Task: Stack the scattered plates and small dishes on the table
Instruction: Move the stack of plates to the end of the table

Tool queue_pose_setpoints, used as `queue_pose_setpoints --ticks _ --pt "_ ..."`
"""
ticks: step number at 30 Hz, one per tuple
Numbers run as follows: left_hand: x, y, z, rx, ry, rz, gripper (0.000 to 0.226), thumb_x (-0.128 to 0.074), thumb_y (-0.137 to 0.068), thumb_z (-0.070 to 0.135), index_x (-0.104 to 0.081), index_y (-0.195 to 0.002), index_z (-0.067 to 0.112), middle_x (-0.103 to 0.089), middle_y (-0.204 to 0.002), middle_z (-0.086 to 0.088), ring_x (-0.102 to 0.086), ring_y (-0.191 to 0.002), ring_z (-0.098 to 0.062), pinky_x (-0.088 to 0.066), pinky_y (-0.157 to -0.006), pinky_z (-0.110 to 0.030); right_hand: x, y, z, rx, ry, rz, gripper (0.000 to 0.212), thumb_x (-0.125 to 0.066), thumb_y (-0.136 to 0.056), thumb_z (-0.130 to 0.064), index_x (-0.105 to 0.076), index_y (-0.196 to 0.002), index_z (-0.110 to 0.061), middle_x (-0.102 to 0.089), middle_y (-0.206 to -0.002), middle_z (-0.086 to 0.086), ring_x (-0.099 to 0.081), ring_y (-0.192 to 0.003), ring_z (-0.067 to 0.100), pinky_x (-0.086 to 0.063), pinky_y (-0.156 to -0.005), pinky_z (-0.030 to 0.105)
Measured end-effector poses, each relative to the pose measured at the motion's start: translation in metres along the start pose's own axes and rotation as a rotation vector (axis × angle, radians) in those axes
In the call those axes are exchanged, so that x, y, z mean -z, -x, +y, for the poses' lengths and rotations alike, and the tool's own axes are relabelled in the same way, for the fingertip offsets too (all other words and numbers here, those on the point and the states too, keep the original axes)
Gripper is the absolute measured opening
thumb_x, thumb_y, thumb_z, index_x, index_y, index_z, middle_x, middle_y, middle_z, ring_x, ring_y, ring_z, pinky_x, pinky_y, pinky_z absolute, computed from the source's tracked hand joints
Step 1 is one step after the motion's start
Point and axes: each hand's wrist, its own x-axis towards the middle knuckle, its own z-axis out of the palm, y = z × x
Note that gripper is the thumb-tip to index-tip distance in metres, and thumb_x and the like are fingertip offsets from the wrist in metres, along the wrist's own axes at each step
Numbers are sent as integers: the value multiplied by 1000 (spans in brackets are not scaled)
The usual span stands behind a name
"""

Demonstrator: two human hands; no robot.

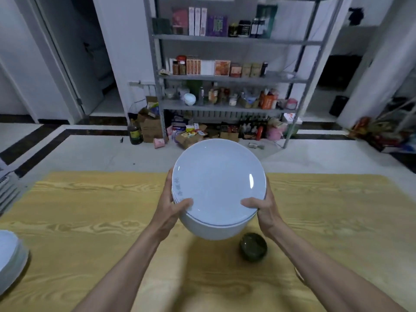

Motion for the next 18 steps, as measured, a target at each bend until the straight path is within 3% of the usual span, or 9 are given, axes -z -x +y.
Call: queue_pose_setpoints --ticks 4,9,13,18 --pt "-92 -2 -6 10 3 -66 97 -78 -65 35 -30 -149 38 -57 -137 6 -58 -123 -19 -54 -94 -43 92 27 -9 -16 -2 71 99 -79 -43 -23 -47 -137 -30 -62 -128 6 -62 -115 31 -57 -85 55" --pt "-190 -15 -15 47 40 -160 100 -78 -63 37 -28 -149 42 -57 -135 16 -59 -121 -14 -56 -91 -38 187 54 -19 -27 -23 221 99 -79 -40 -23 -49 -134 -28 -64 -126 4 -63 -113 28 -58 -80 42" --pt "-261 -41 -22 49 53 -256 98 -78 -64 37 -29 -149 43 -57 -136 11 -60 -121 -17 -56 -89 -39 252 63 -28 3 -20 355 98 -79 -38 -22 -50 -132 -24 -65 -125 4 -65 -111 25 -58 -80 37" --pt "-351 -79 -38 64 98 -352 94 -77 -64 38 -30 -144 53 -57 -135 18 -61 -119 -14 -57 -84 -36 339 57 -33 13 27 453 96 -78 -38 -22 -53 -131 -24 -67 -122 4 -65 -111 26 -57 -88 48"
